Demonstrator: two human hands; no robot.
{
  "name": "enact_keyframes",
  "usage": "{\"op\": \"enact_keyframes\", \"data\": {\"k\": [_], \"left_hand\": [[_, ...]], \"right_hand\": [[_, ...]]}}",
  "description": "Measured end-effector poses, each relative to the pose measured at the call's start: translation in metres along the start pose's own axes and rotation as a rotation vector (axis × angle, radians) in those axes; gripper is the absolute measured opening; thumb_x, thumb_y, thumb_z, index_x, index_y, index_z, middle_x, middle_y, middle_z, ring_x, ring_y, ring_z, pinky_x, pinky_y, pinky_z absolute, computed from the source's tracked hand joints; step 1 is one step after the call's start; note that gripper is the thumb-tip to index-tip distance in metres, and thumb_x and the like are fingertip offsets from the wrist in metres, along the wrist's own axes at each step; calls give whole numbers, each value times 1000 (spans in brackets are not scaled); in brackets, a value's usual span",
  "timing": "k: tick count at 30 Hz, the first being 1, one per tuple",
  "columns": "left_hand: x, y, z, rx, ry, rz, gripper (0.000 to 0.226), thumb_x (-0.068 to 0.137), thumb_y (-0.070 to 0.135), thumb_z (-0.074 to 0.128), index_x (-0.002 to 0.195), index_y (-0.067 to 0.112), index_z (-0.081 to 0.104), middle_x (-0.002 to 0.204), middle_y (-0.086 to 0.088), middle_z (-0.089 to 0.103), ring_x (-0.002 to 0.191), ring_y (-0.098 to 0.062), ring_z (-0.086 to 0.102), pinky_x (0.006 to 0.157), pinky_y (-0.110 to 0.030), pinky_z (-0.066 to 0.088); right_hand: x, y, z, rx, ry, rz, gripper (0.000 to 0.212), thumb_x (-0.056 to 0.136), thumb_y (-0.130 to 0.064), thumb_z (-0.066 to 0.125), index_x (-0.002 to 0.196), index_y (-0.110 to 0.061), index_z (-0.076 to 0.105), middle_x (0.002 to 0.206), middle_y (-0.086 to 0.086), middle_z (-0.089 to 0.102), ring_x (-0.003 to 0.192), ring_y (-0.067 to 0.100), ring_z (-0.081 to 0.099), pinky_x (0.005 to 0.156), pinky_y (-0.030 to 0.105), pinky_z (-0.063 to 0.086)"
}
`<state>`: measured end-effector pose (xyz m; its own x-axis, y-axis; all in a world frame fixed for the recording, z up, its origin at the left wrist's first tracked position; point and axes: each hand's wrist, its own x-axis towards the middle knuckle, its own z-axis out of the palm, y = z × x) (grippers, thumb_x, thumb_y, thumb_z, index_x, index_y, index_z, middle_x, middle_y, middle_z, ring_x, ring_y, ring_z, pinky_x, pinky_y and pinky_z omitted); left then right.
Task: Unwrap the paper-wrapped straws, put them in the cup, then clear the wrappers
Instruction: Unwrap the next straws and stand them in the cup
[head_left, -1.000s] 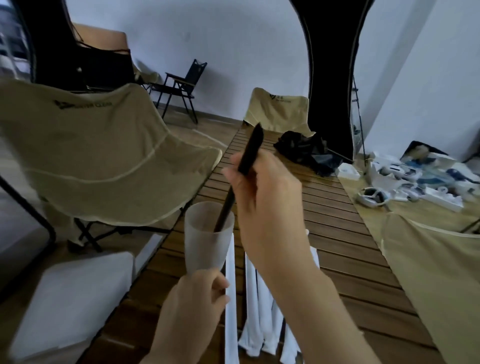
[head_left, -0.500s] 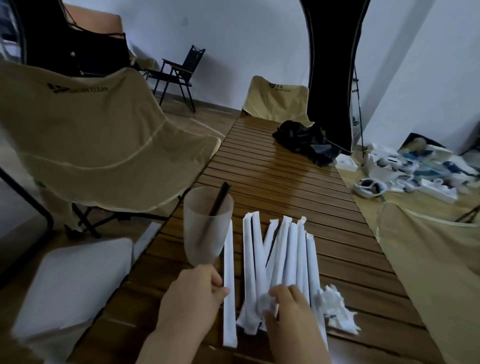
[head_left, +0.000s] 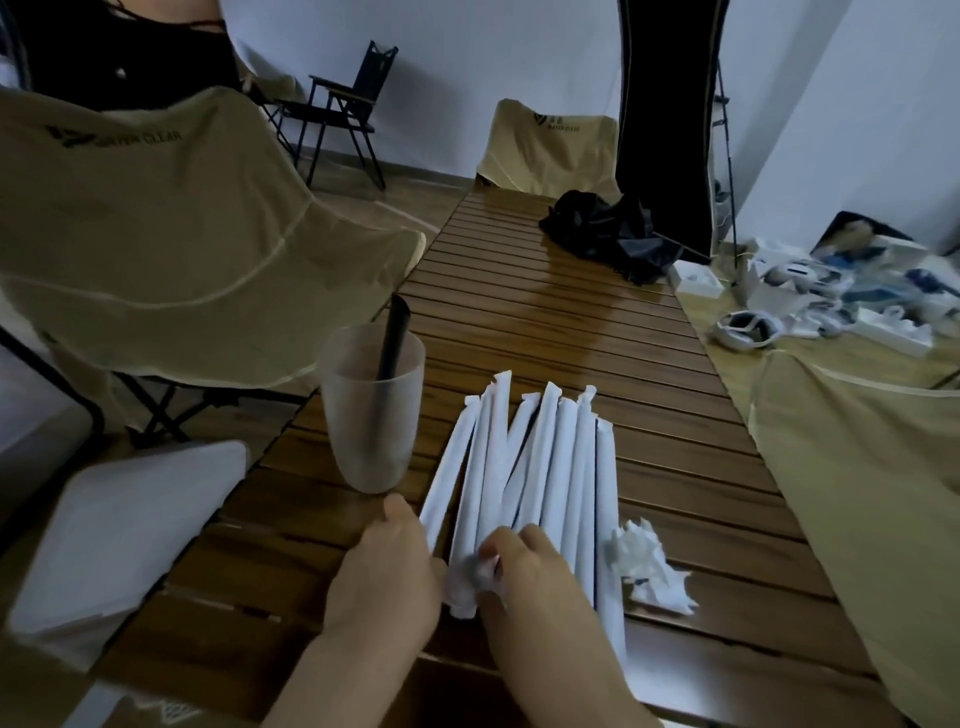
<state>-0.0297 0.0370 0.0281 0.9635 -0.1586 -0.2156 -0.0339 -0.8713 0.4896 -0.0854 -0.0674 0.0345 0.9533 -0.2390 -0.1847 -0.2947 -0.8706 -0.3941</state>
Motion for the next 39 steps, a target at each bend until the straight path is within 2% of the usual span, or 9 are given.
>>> {"op": "enact_keyframes", "data": {"k": [7, 13, 17, 20, 22, 24, 29, 33, 39], "left_hand": [[-17, -16, -23, -43, 58, 104, 22, 97, 18, 50, 111, 27, 36, 91, 9, 49, 70, -10, 58, 55, -16, 45], [-30, -25, -55, -15, 145, 255, 30, 95, 13, 50, 106, 37, 37, 85, 11, 51, 62, -8, 54, 50, -17, 43], [-38, -17, -70, -5, 113, 447, 34, 93, 11, 53, 104, 41, 41, 104, 17, 54, 83, -4, 57, 65, -18, 47], [-37, -14, -76, 51, 108, 486, 37, 91, 9, 57, 110, 38, 44, 112, 19, 53, 103, -5, 53, 88, -23, 49], [-36, -17, -76, 37, 134, 531, 38, 90, 16, 60, 110, 43, 44, 107, 22, 54, 101, -4, 53, 86, -23, 50], [-40, -17, -74, 15, 113, 577, 35, 89, 32, 62, 115, 47, 45, 109, 25, 54, 105, 0, 52, 90, -23, 48], [-37, 1, -63, 101, 22, 727, 33, 97, 39, 46, 130, 38, 49, 124, 18, 55, 111, -2, 51, 87, -2, 32], [-33, -6, -62, 82, 84, 721, 28, 98, 40, 39, 117, 38, 60, 104, 16, 62, 97, -4, 56, 89, -23, 45], [-32, -9, -56, 60, 142, 734, 27, 96, 49, 40, 121, 47, 51, 96, 23, 63, 85, 4, 58, 76, -10, 44]], "right_hand": [[-14, 12, -22, 62, 271, -159, 49, 95, -24, 53, 136, -38, 30, 134, -13, 34, 103, 6, 53, 81, 19, 48], [-16, 20, -31, -140, 549, -329, 53, 85, -28, 65, 134, -31, 45, 141, -4, 47, 128, 21, 47, 95, 37, 45], [-12, 21, -37, -265, 600, -339, 46, 84, -30, 66, 129, -29, 55, 140, -4, 50, 134, 21, 42, 106, 45, 34], [-10, 24, -41, -269, 599, -332, 20, 82, -27, 69, 101, -29, 67, 106, -10, 68, 108, 15, 63, 104, 50, 37], [-11, 26, -41, -181, 548, -359, 11, 81, -20, 73, 87, -27, 67, 78, -11, 67, 71, 13, 65, 83, 44, 52], [-15, 22, -39, -55, 501, -388, 12, 79, -16, 75, 82, -25, 67, 68, -11, 63, 57, 11, 59, 59, 34, 54], [-28, 9, -26, 11, 514, -457, 24, 71, -11, 81, 78, -22, 60, 67, -9, 62, 56, 10, 60, 47, 28, 52], [-27, 24, -36, 87, 521, -434, 16, 79, -14, 74, 75, -23, 62, 70, -13, 60, 60, 9, 59, 51, 33, 53], [-25, 33, -36, 158, 580, -385, 23, 78, -6, 74, 70, -23, 61, 67, -13, 59, 55, 9, 56, 49, 35, 50]]}}
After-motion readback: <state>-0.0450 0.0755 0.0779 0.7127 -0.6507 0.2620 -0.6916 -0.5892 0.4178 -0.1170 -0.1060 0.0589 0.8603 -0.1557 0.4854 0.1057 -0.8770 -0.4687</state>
